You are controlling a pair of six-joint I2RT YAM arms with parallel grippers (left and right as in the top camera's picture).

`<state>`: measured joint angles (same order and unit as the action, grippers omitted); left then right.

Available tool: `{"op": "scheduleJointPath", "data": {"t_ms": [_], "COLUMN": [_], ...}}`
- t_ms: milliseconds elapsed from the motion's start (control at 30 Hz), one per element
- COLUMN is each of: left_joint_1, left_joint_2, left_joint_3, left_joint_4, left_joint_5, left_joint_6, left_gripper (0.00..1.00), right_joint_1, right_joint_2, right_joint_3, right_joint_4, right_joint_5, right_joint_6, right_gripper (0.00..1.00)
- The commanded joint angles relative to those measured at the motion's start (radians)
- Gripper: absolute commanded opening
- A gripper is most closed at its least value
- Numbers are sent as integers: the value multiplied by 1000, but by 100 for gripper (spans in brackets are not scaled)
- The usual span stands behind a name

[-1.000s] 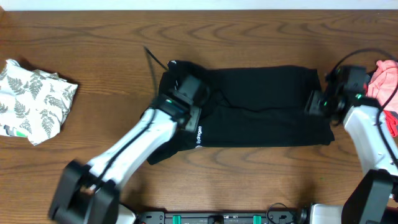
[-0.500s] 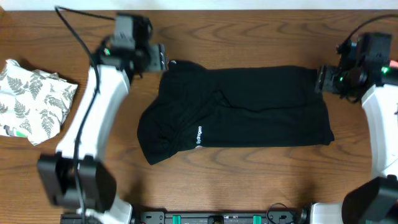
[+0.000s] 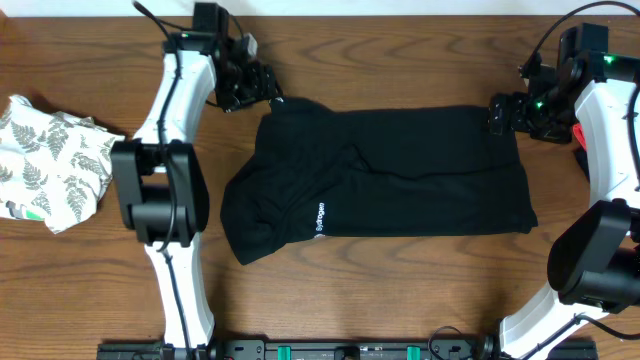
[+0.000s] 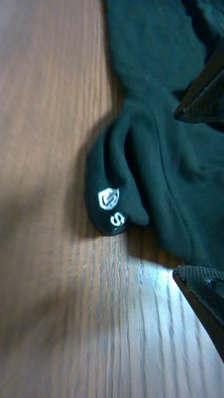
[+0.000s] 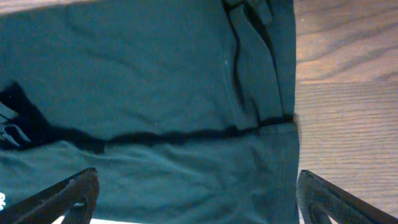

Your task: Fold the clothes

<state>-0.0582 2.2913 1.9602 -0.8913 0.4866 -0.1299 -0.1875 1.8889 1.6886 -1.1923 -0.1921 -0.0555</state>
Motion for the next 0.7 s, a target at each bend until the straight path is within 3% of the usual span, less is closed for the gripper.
{"op": "scheduleJointPath", "data": {"t_ms": [0,667], "left_joint_1": [2,-24], "left_joint_2": [42,116], "left_joint_3": [24,22], "left_joint_4": [-5,106], "left_joint_5": [48,45], "left_joint_6": [23,31], "left_gripper": [74,74], "right_joint_1": [-8,-8], "right_joint_2": [-8,-8], "right_joint_3": [22,22], "right_joint_4": [-4,-25], "right_joint_5": [-22,-22], "right_joint_6": [-13,-13], "right_gripper": [99,99]}}
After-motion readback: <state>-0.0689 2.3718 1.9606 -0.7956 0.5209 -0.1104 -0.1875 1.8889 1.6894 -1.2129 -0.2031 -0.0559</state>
